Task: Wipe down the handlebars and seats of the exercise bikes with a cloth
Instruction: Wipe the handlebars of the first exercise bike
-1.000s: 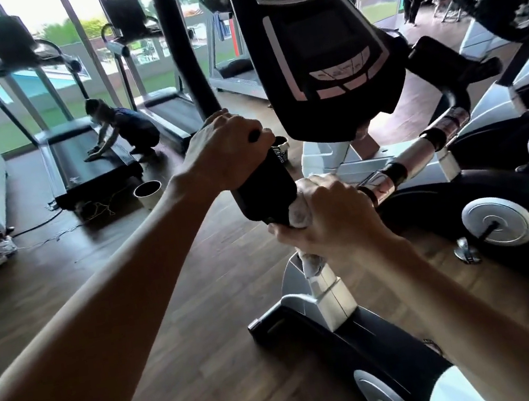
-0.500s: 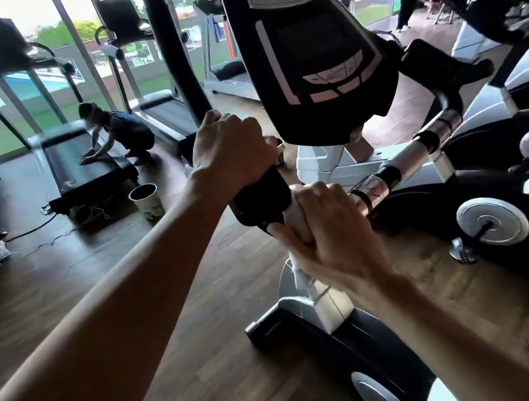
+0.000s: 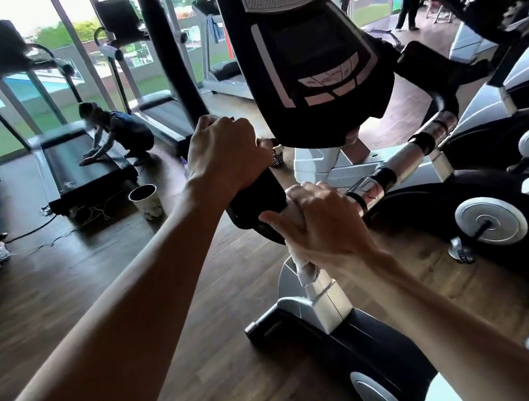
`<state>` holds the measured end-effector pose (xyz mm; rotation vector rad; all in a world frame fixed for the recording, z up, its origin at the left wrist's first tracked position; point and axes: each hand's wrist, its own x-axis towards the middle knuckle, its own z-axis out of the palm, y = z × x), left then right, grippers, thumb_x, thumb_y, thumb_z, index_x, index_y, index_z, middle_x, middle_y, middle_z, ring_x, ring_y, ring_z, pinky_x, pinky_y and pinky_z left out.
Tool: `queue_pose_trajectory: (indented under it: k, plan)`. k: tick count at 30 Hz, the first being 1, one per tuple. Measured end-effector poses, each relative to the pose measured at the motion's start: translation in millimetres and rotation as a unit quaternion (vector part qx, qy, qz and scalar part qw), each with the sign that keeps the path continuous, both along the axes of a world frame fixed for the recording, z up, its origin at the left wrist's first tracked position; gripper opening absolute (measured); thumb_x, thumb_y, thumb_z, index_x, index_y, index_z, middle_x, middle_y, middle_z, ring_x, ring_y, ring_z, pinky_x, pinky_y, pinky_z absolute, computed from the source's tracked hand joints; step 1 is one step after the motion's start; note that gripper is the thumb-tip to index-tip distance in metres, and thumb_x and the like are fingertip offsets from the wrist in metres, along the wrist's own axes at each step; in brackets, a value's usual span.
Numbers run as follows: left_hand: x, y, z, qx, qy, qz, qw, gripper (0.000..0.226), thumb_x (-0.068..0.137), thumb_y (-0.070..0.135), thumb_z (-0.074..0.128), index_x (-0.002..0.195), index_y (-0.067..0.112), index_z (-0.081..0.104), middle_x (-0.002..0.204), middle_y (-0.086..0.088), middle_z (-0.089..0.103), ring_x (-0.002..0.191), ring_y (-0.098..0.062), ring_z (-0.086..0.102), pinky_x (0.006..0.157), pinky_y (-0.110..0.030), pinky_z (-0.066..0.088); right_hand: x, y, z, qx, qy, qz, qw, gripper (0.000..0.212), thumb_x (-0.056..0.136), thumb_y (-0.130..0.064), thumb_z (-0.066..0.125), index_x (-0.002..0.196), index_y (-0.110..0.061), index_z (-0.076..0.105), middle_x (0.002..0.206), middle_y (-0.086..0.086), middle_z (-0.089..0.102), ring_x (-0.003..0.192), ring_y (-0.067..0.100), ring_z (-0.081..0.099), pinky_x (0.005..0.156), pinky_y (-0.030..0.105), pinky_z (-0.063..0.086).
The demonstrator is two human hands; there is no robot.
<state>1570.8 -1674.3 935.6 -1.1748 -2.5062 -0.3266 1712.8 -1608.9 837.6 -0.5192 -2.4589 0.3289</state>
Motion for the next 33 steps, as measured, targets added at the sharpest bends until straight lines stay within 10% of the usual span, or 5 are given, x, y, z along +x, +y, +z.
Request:
queue_pose_trajectory:
  k: [9,13,20,24,33]
  plan:
    - [-1.0,-0.7,-15.1,0.026,0.040,-0.011,0.999,0.043,0.102,0.042,0.039,0.100,0.016,0.072,0.107,-0.010,0.073,0.113,-0.027,0.062,0.113,-0.038,0.030,21.4,34.1,25.2,-0.176,0.299,0.013,0.938,0.020,0.094,-0.037,0.055,0.085,-0.026,0.069,0.068,-0.013,0.067,0.064,0.009,0.067,0.066,0.032,0.054]
    - [6.3,0.2,-24.4,0.006,0.057,0.011,0.998,0.043,0.104,0.039,0.035,0.122,0.011,0.064,0.127,-0.011,0.066,0.125,-0.027,0.056,0.111,-0.046,0.029,54.5,93.5,49.5,-0.054,0.336,-0.070,0.938,0.028,0.102,-0.018,0.049,0.089,0.000,0.066,0.071,-0.003,0.063,0.067,0.003,0.054,0.070,0.008,0.038]
    - [16.4,7.2,-31.3,0.025,0.056,0.079,0.995,0.039,0.103,0.034,0.038,0.130,0.013,0.056,0.139,-0.009,0.056,0.136,-0.025,0.044,0.107,-0.050,0.031,57.3,136.9,15.3,0.086,-0.048,0.069,0.993,0.045,0.091,-0.032,0.043,0.119,-0.005,0.066,0.121,0.017,0.065,0.114,0.036,0.059,0.097,0.044,0.044]
    - [30.1,11.5,-39.3,0.036,0.047,0.140,0.988,0.048,0.103,0.041,0.038,0.141,0.013,0.047,0.158,-0.013,0.038,0.151,-0.027,0.027,0.114,-0.056,0.025,53.0,166.7,25.9,0.184,-0.182,0.108,0.960,0.041,0.082,-0.030,0.051,0.111,-0.007,0.067,0.109,0.018,0.070,0.093,0.041,0.070,0.091,0.065,0.049]
    - [35.4,18.9,-48.9,0.070,0.068,0.188,0.977,0.050,0.099,0.048,0.039,0.139,0.020,0.052,0.158,-0.008,0.041,0.149,-0.026,0.032,0.113,-0.056,0.027,43.6,159.1,-9.3,0.125,-0.021,0.130,0.983,0.035,0.096,-0.029,0.037,0.110,-0.005,0.060,0.106,0.018,0.062,0.100,0.033,0.052,0.087,0.043,0.042]
